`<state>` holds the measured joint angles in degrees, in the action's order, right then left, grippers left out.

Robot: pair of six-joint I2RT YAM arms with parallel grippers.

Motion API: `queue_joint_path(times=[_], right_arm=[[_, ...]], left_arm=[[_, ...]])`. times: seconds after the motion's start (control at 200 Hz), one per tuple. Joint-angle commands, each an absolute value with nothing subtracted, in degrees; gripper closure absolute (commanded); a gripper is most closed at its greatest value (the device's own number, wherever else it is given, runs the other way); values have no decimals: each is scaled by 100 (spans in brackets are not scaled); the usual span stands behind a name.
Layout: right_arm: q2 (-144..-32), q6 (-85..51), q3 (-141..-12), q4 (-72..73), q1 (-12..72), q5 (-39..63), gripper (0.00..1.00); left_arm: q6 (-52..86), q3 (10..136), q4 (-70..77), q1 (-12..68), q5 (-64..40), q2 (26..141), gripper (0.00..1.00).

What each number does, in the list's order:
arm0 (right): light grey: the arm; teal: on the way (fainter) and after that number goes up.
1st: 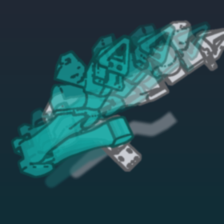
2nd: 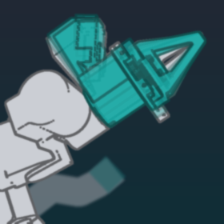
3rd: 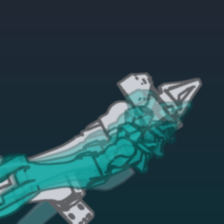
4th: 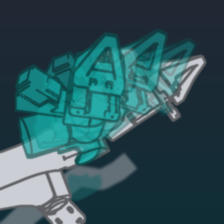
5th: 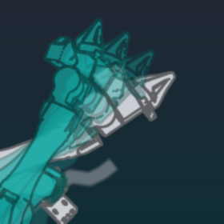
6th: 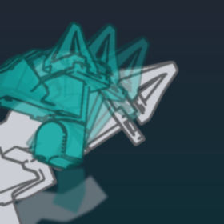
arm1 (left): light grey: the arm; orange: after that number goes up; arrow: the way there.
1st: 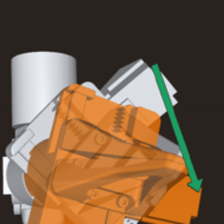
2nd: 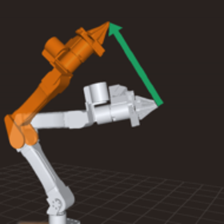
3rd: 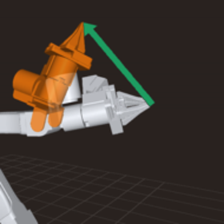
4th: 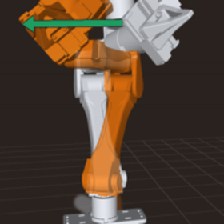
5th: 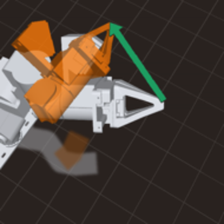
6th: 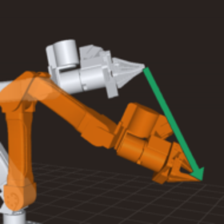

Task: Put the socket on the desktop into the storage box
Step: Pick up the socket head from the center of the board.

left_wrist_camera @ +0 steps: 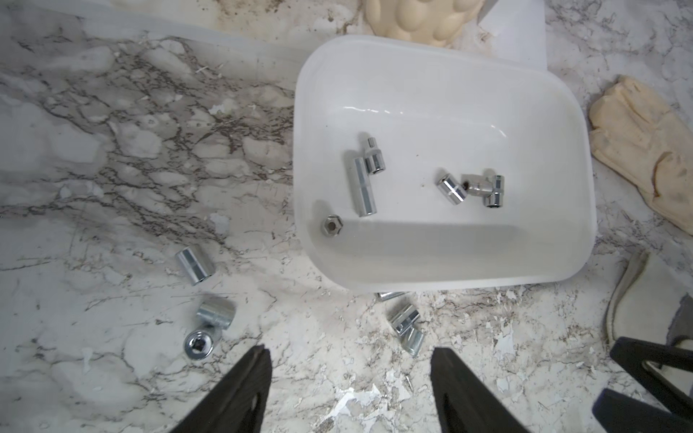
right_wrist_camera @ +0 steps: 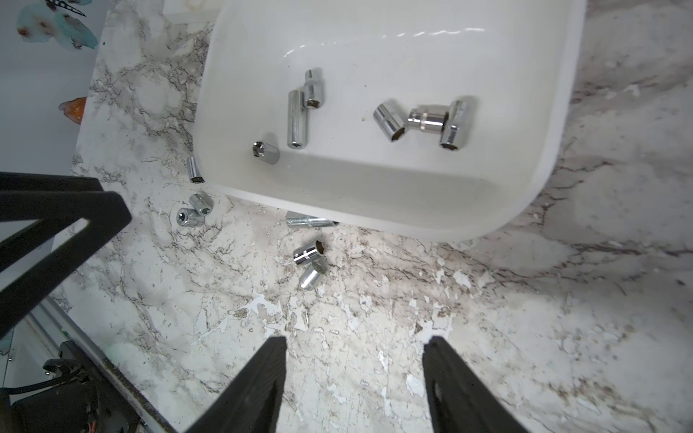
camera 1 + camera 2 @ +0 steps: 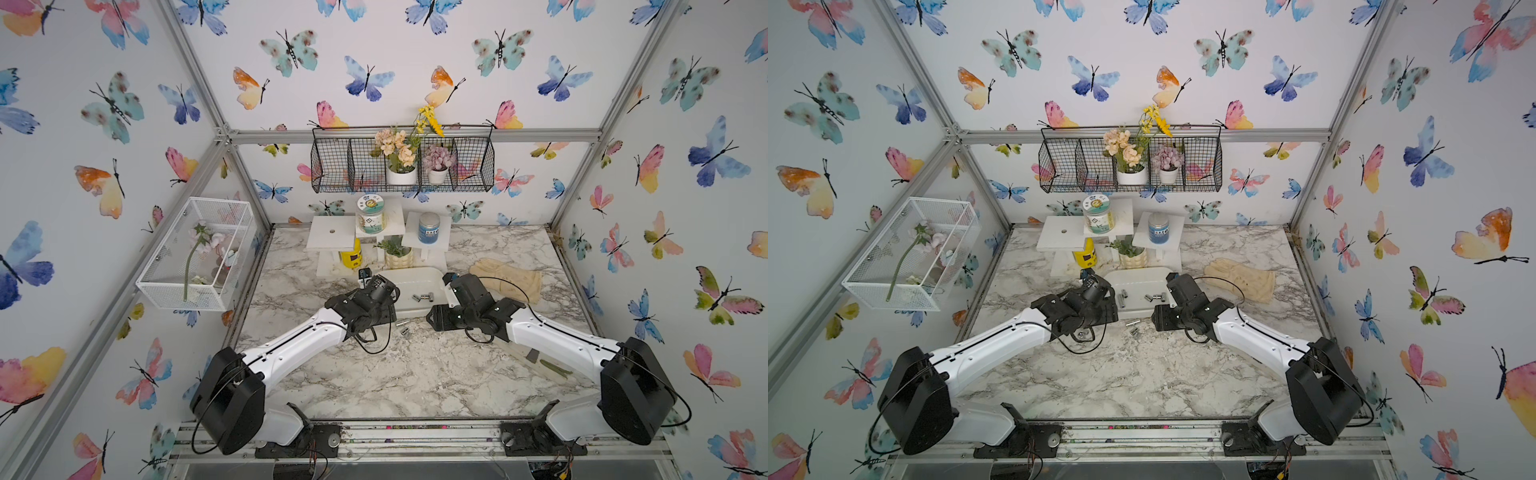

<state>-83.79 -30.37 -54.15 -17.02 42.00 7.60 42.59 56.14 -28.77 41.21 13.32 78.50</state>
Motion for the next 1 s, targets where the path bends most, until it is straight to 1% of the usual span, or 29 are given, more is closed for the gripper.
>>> queue_joint_path(times=[0.0, 0.035, 0.175, 0.35, 0.561, 0.996], right_arm=[[-8629, -2962, -5690, -1659, 4373, 844, 36], [-8708, -2959, -5757, -1680, 4438, 826, 36], [-8854, -3010, -5853, -1603, 4630, 821, 36], [-8886, -3083, -5791, -1545, 4676, 877, 36], [-8820, -3094, -5670, -1612, 4685, 833, 37], [-8754, -2962, -5589, -1371, 4814, 1090, 38]], left_arm=[[4425, 5290, -3062, 3989, 1499, 7527, 27], [4462, 5183, -3071, 3927, 1479, 7450, 26], [4610, 4808, -3042, 3621, 1292, 7269, 26], [4662, 4569, -2960, 3293, 1103, 7345, 35], [4655, 4459, -2871, 3226, 1099, 7653, 41], [4738, 4386, -2770, 3182, 1169, 8028, 47]])
